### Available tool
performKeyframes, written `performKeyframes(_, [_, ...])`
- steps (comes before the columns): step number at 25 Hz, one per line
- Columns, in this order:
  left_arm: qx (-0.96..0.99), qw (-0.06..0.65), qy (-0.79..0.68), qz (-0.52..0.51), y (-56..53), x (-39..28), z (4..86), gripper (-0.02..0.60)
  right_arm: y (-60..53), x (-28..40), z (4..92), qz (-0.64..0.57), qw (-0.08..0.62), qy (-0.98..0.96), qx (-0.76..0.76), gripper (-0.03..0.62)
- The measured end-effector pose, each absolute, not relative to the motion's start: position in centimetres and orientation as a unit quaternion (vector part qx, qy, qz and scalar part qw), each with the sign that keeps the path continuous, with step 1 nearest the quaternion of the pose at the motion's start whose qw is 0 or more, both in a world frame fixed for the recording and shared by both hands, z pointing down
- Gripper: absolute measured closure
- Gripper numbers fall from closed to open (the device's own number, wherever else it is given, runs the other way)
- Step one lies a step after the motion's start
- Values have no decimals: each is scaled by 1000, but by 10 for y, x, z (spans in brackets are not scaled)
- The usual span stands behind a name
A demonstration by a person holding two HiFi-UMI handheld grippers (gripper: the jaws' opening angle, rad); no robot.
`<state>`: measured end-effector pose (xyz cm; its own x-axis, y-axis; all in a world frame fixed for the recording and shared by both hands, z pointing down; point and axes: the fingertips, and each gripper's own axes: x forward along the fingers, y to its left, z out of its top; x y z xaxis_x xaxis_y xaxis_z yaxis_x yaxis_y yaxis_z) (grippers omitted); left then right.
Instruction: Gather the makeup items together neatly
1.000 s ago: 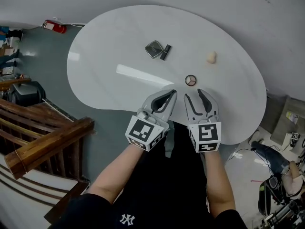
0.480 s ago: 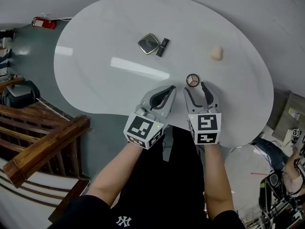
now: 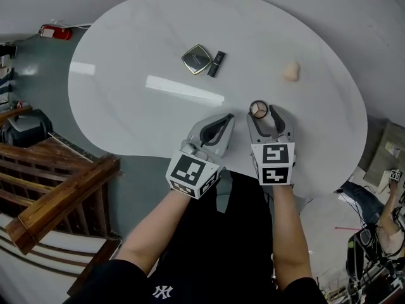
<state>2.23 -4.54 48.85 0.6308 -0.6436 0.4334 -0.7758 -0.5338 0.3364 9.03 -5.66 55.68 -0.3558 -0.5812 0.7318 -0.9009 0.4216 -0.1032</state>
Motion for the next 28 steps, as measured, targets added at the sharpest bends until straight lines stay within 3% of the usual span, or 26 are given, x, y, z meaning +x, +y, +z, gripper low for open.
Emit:
performKeyframes(3, [867, 255, -408, 129, -46, 20, 489, 574, -56, 89, 559, 257, 319, -779, 474, 379])
performKeyframes(28, [855, 248, -436, 130, 3, -60, 486, 575, -6, -25, 551, 272, 290, -792, 464, 381])
